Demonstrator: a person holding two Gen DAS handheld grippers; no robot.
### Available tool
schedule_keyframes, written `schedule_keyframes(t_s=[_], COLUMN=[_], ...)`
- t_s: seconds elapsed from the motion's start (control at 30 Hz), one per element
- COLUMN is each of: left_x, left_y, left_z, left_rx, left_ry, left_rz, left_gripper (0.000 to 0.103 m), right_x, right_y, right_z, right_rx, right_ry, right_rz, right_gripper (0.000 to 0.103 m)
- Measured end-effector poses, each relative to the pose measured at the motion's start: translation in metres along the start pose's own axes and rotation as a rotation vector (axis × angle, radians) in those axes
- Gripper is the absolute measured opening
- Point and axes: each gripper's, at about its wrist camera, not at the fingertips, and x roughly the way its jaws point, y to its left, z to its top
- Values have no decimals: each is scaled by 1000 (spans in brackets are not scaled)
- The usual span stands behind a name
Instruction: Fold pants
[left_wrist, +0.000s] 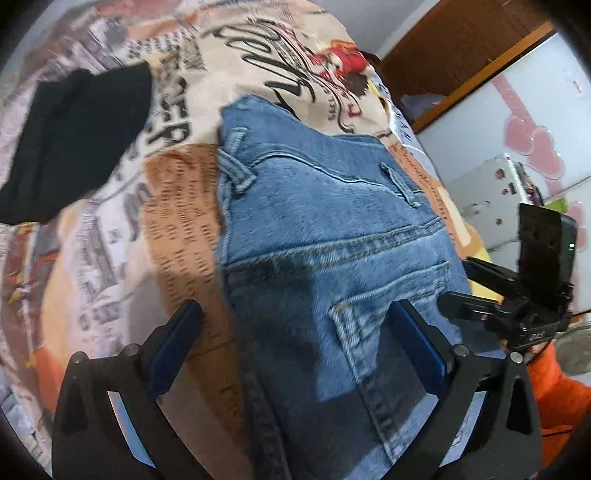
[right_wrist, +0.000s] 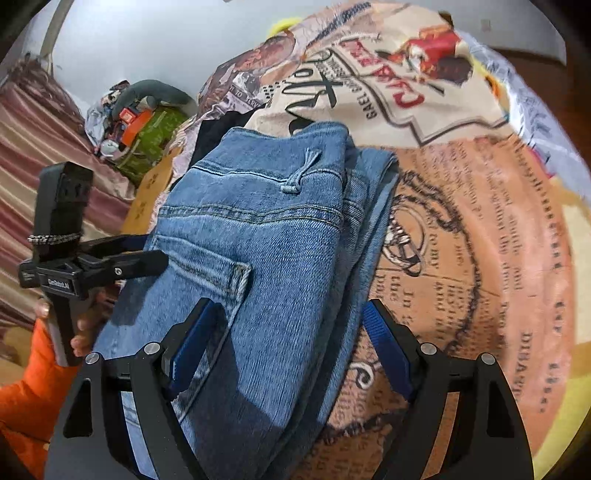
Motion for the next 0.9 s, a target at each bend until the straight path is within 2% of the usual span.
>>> schedule_keyframes(t_s=[0.1,0.23,0.33,0.47,0.57,0.6,0.7,0.9], left_x=[5,14,18,10,-1,-6,-20,-61], left_y=[-4,-8,-11,-17,-18,-18,-21,-22], left_z=[8,18,23,19,14,12,6,-6], left_rx=[44,49,45,61,60,64,73,94], left_ry=[7,-1,-14,-49,-84,-105,-156,-278], left_rz=[-31,-66,-59,-41,-35,-31,-14,22], left_gripper=[103,103,101,87,77,70,60,53], right_x=[3,10,11,5,-2,-4,-12,-23], right_y=[0,-2,0,-1,5,8,20,53], right_z=[2,9,13,14,15,15,18,30], right_rx=[-10,0,-2,7,-8,-20,-64,-160], right_ry=[0,-4,-11,-22,-32,-37,-56,-99], right_rz=[20,62,65,70,56,49,32,23], right_gripper=[82,80,70,49,39,37,32,29])
